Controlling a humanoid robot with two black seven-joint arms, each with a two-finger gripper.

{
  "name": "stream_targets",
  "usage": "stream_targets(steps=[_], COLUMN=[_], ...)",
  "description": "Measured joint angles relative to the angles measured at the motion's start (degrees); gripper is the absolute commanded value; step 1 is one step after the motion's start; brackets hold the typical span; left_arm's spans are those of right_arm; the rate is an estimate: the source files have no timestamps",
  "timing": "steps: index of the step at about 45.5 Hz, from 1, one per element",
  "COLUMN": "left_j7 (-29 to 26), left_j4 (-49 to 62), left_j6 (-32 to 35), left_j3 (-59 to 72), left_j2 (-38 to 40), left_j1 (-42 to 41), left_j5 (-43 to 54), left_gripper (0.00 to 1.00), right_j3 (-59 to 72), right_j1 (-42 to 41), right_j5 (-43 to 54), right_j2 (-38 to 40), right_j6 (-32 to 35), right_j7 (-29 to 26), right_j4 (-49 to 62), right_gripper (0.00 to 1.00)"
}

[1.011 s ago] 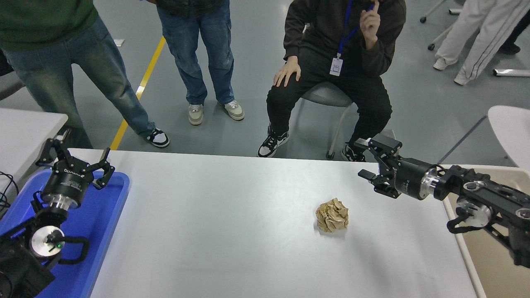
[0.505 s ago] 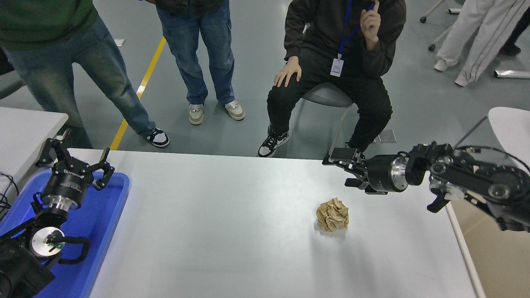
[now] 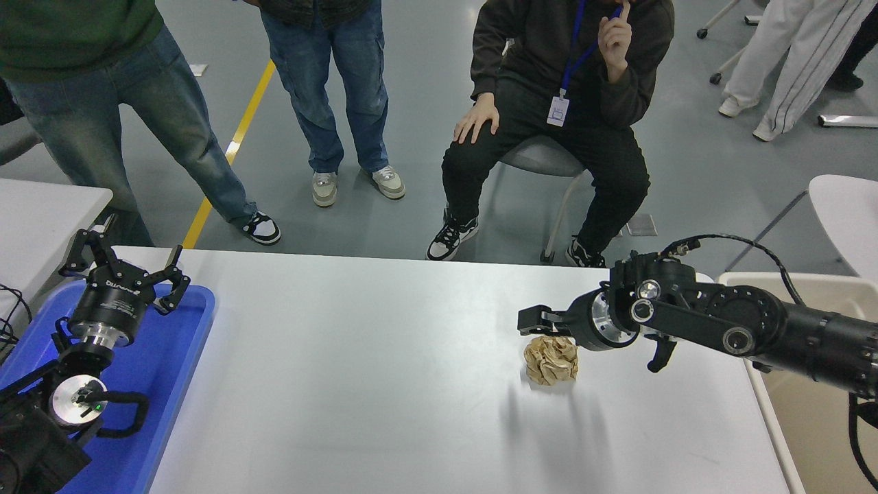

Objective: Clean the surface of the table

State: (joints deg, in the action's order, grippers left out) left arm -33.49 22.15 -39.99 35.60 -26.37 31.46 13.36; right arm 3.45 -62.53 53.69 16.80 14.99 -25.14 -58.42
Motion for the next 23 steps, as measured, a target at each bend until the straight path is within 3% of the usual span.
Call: stream_targets(steps=[23], left_j7=[0.0], left_j4=[0.0], left_j6=[0.0], left_j3=[0.0], left_j2=[0.0], left_j1=[0.0], left_j5=[0.0], left_gripper=[1.0], right_j3=[2.77], right_j1=[1.15], right_j5=[3.01], right_j2=[-4.02], right_j6=[-0.53], right_j7=[-0.6], right_j4=[4.97], right_gripper=[0.99])
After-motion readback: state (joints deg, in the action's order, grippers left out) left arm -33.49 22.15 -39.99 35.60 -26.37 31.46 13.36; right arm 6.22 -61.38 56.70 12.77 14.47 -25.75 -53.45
